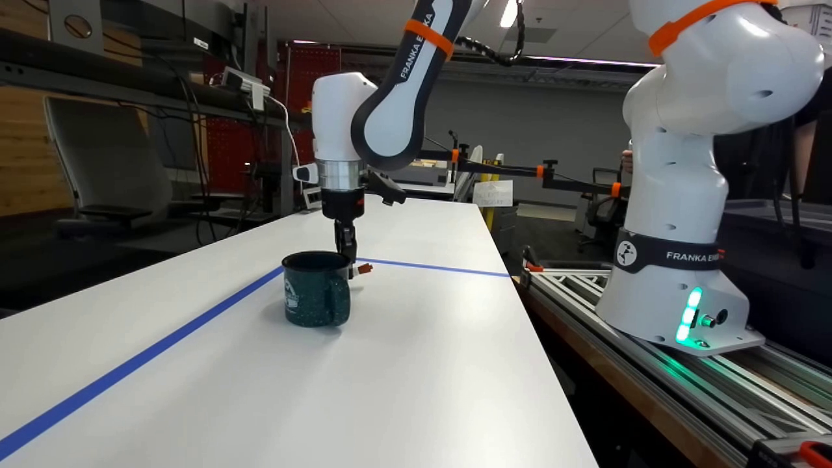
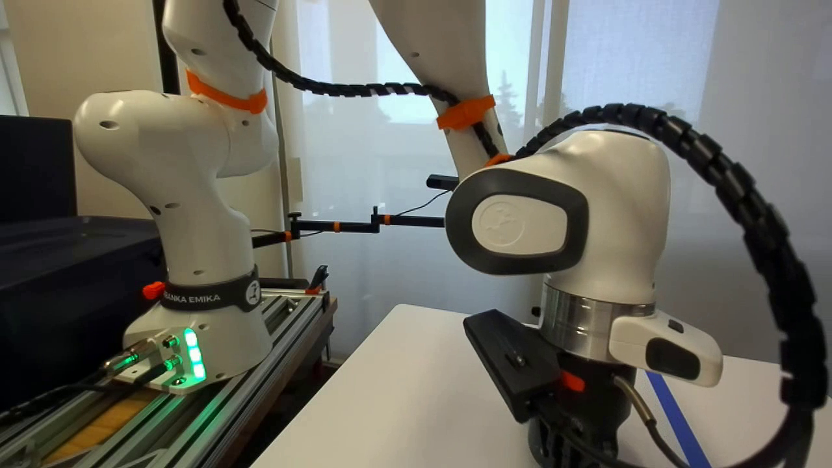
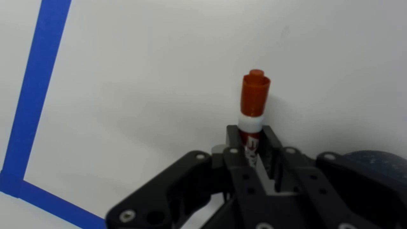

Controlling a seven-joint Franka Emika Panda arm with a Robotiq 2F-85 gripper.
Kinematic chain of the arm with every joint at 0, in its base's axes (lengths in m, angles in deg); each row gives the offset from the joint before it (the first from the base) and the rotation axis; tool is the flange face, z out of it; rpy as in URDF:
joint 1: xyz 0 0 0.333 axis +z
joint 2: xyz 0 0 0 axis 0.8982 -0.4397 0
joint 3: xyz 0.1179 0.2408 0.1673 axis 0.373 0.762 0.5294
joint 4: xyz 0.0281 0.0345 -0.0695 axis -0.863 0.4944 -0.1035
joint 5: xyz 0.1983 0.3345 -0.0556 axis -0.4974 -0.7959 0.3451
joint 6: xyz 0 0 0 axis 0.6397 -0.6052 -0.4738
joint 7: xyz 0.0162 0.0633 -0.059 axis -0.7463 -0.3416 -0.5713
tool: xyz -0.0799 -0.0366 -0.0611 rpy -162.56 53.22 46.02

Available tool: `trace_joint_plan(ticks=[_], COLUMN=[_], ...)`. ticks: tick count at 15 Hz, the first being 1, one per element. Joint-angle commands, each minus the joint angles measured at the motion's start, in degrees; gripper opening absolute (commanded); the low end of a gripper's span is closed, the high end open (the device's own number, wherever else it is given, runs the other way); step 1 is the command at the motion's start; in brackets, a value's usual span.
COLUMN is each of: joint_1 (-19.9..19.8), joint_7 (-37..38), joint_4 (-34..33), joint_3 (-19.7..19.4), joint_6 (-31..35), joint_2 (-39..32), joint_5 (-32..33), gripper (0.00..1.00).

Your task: Remove the red marker from the dark green mug.

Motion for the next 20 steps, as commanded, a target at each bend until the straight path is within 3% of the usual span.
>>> trace_joint_plan(ticks=[1, 2, 3, 6, 11, 13, 15, 17, 18, 20], joint_1=[-2.58, -3.01, -3.35, -4.15, -2.39, -1.34, -0.46, 0.00, -0.08, 0.50], joint_7=[-3.79, -4.59, -5.09, -7.52, -8.34, -7.23, -2.74, -2.84, -3.90, -3.57], joint_4=[-1.01, -1.17, -1.23, 0.66, 3.58, 3.97, 3.69, 2.86, 1.75, 1.74], joint_3=[2.54, 2.97, 3.33, 4.40, 2.85, 2.14, 1.93, 2.71, 1.62, 1.92], joint_6=[0.72, 0.28, -0.53, -6.31, -16.22, -19.82, -19.18, -18.01, -18.41, -18.42], joint_2=[-2.53, -2.54, -2.34, 2.05, 11.78, 15.68, 17.39, 17.61, 15.69, 16.35], joint_5=[-3.26, -3.77, -4.42, -6.07, -4.86, -3.87, -6.15, -10.58, -7.55, -9.37], gripper=[0.05, 0.05, 0.38, 0.59, 0.97, 1.00, 1.00, 1.00, 1.00, 1.00])
